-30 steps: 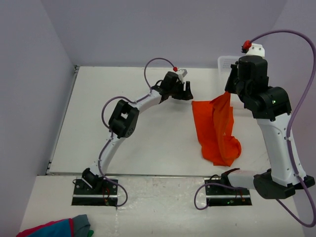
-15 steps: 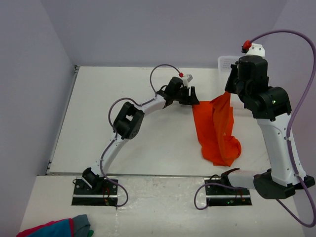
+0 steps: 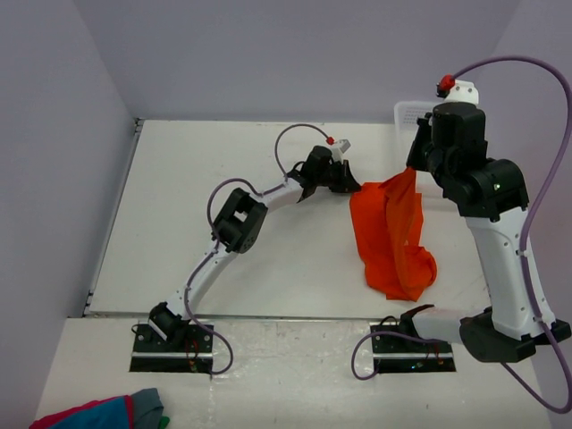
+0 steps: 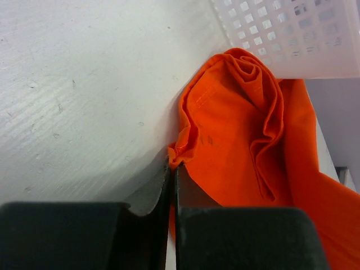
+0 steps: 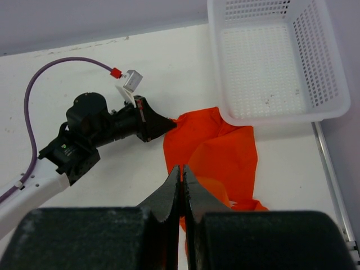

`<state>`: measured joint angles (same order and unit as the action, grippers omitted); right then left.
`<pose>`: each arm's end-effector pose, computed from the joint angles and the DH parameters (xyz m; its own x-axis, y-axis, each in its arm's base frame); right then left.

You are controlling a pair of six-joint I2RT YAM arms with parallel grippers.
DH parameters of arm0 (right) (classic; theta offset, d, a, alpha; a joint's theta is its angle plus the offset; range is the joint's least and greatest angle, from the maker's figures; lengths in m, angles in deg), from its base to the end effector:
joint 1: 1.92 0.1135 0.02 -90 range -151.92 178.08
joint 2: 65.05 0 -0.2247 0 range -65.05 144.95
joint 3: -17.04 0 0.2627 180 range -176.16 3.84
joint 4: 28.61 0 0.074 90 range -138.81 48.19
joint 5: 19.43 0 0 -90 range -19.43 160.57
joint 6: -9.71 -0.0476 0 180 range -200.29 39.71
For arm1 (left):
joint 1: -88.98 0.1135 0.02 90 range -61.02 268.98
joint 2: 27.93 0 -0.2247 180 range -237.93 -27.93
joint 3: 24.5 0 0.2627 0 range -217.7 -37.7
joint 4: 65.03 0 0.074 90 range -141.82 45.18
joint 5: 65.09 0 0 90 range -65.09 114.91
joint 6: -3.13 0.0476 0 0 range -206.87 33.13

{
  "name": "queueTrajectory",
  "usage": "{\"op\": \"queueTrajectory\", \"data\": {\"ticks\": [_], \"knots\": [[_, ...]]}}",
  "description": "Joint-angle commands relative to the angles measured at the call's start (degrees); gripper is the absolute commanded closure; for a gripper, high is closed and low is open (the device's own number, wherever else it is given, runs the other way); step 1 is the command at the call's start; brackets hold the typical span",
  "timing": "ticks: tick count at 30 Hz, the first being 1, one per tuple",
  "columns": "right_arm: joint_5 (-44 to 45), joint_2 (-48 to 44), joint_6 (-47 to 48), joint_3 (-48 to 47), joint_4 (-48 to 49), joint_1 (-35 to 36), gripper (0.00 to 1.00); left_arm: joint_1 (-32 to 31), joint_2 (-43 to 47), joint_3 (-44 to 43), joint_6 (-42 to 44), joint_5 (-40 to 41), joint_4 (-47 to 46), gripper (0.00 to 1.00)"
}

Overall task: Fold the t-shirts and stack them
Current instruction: Flatten out the tshirt

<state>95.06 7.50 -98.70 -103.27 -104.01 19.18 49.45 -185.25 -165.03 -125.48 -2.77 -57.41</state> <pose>0.2246 0.0655 0.4679 -0.4059 0.1514 -0.9013 0.1509 0.9837 0.0973 0.4368 -0.3891 0.0763 -0.8044 -0.0527 -0.5918 0.4965 0.4875 -0.7182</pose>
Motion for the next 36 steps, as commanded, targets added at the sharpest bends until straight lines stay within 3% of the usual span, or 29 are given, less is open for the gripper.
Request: {"op": "queueTrajectory", "data": {"ticks": [1, 4, 6, 10, 15, 19, 27, 31, 36], "knots": [[-0.3, -1.0, -0.4, 0.8, 0.5, 0.3, 1.0, 0.1, -2.9, -0.9, 0.0, 0.0, 2.7, 0.99], [-0.9, -0.8, -0.3, 1.7, 1.1, 0.3, 1.0, 0.8, 0.8, 1.6, 1.5, 1.5, 3.6, 1.0], [-0.8, -0.6, -0.3, 2.1, 1.2, 0.3, 1.0, 1.0, 5.6, 8.1, 4.0, 4.2, 4.7, 1.0], [0.0, -1.3, 0.0, 4.6, 2.6, 0.3, 1.0, 1.1, 29.1, 23.1, 10.0, 18.0, 10.6, 1.0], [-2.4, -2.1, -0.1, 5.4, 3.9, 0.3, 1.0, 1.6, 58.8, 40.5, 10.4, 30.9, 15.8, 1.0], [-5.5, -2.9, 0.4, 6.3, 5.1, 2.1, 1.0, 1.5, 75.1, 49.4, 8.6, 39.2, 22.0, 1.0], [-2.5, -2.9, 1.9, 4.4, 6.3, 2.7, 1.0, 1.2, 100.5, 53.2, 7.6, 48.5, 34.6, 1.0], [-0.8, -0.4, 2.8, 3.1, 7.6, 2.7, 1.0, 1.2, 106.2, 51.4, 7.6, 50.6, 40.2, 1.0], [7.5, 4.3, 7.0, -1.5, 9.9, 1.2, 1.0, 1.3, 111.6, 49.9, 7.9, 55.8, 44.6, 1.0]]}}
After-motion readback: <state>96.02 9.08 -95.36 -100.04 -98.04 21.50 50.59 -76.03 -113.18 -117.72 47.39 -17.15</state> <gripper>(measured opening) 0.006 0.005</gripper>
